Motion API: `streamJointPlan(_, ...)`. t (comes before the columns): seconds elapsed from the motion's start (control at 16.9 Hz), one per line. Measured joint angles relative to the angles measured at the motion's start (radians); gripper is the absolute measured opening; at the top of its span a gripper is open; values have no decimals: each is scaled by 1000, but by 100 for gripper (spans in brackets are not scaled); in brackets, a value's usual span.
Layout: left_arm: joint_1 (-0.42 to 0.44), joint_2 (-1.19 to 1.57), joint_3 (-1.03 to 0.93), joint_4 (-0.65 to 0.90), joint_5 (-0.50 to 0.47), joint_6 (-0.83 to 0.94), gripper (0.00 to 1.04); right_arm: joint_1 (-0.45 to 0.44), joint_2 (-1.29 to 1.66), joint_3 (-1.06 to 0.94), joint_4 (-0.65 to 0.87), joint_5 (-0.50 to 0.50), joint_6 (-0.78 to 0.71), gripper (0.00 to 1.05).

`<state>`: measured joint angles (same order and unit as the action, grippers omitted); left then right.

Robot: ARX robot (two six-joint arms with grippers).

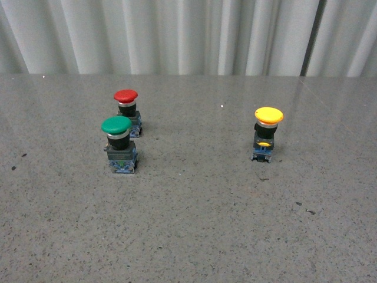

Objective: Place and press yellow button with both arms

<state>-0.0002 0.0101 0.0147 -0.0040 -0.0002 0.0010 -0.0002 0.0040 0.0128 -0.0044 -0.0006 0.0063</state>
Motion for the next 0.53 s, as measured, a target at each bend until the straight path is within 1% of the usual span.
streamJointPlan(0.53, 0, 0, 0, 0, 0, 0, 98, 0, 0, 0, 0, 0, 0, 98)
